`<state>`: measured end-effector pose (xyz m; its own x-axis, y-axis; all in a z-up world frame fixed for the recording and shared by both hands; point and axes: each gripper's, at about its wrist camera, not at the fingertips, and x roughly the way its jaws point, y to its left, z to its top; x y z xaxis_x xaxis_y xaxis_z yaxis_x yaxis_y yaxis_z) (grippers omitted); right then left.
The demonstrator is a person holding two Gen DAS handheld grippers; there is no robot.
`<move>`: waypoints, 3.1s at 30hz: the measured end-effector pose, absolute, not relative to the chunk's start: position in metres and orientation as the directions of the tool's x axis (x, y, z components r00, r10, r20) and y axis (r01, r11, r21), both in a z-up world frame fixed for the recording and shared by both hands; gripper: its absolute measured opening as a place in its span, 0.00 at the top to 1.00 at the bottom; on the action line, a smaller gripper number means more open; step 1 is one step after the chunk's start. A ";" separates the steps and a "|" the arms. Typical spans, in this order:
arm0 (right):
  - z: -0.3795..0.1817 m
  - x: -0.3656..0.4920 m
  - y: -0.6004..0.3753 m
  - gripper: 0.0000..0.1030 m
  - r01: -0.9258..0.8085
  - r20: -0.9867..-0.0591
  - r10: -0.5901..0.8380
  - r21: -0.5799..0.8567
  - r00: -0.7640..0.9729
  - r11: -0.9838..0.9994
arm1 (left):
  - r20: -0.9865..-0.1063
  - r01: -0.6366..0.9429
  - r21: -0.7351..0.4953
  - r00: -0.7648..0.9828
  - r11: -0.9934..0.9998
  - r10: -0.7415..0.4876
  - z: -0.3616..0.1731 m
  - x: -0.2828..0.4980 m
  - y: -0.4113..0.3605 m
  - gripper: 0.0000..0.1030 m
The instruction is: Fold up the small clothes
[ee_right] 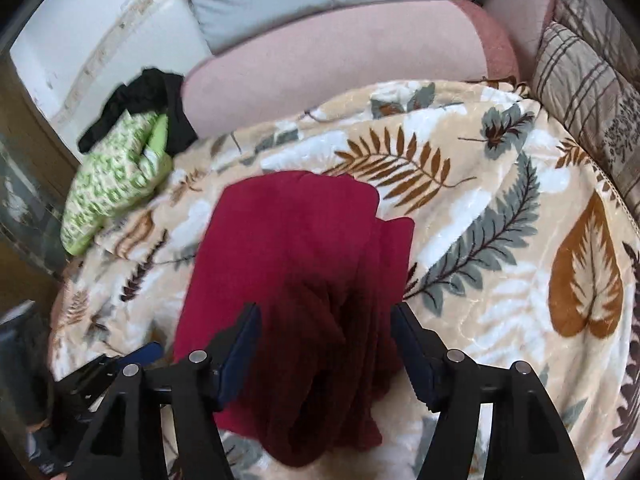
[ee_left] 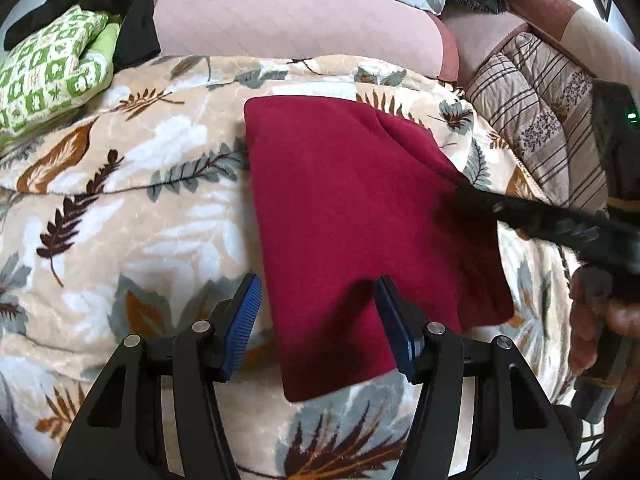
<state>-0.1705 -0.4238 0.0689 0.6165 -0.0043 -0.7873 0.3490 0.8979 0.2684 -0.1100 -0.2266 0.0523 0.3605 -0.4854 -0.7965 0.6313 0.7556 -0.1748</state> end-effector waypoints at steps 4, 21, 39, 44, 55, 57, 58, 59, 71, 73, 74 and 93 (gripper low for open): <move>0.042 -0.166 -0.437 0.63 0.384 -0.806 -0.008 0.273 0.591 0.882 | -0.800 0.631 -0.178 0.354 0.755 -0.485 0.047 -0.103 -0.232 0.43; -0.003 -0.167 -0.472 0.27 0.332 -0.688 0.237 0.586 0.686 0.739 | -0.769 0.527 -0.482 0.129 0.700 -0.626 0.009 -0.043 -0.240 0.16; 0.050 -0.189 -0.388 0.56 0.126 -0.618 0.363 0.604 0.697 0.787 | -0.765 0.555 -0.435 0.186 0.709 -0.616 0.057 -0.099 -0.152 0.50; 0.024 -0.194 -0.348 0.48 0.135 -0.695 0.390 0.572 0.604 0.809 | -0.824 0.528 -0.379 0.182 0.760 -0.536 0.036 -0.130 -0.113 0.50; 0.071 -0.191 -0.343 0.46 0.191 -0.688 0.234 0.482 0.687 0.855 | -0.792 0.605 -0.203 0.361 0.770 -0.493 0.080 -0.154 -0.117 0.50; 0.064 -0.176 -0.330 0.63 0.173 -0.737 0.206 0.403 0.644 0.899 | -0.807 0.603 -0.210 0.337 0.769 -0.485 0.071 -0.153 -0.126 0.50; 0.057 -0.169 -0.323 0.72 0.187 -0.786 0.114 0.281 0.607 0.941 | -0.819 0.604 -0.209 0.321 0.769 -0.475 0.064 -0.154 -0.132 0.50; 0.051 -0.164 -0.320 0.73 0.208 -0.812 0.026 0.180 0.583 0.962 | -0.822 0.606 -0.190 0.332 0.772 -0.463 0.060 -0.155 -0.136 0.50; 0.077 -0.231 -0.324 0.70 0.146 -0.773 0.171 0.322 0.611 0.936 | -0.828 0.599 -0.123 0.377 0.791 -0.415 0.049 -0.162 -0.138 0.50; 0.073 -0.245 -0.307 0.64 0.119 -0.779 0.192 0.323 0.597 0.939 | -0.826 0.593 -0.129 0.379 0.795 -0.417 0.049 -0.162 -0.137 0.50; 0.066 -0.249 -0.301 0.64 0.116 -0.788 0.197 0.321 0.583 0.940 | -0.826 0.590 -0.129 0.381 0.797 -0.415 0.049 -0.163 -0.137 0.50; 0.088 -0.270 -0.287 0.79 0.157 -0.736 0.108 0.282 0.668 0.946 | -0.812 0.542 -0.097 0.442 0.835 -0.381 0.057 -0.174 -0.128 0.50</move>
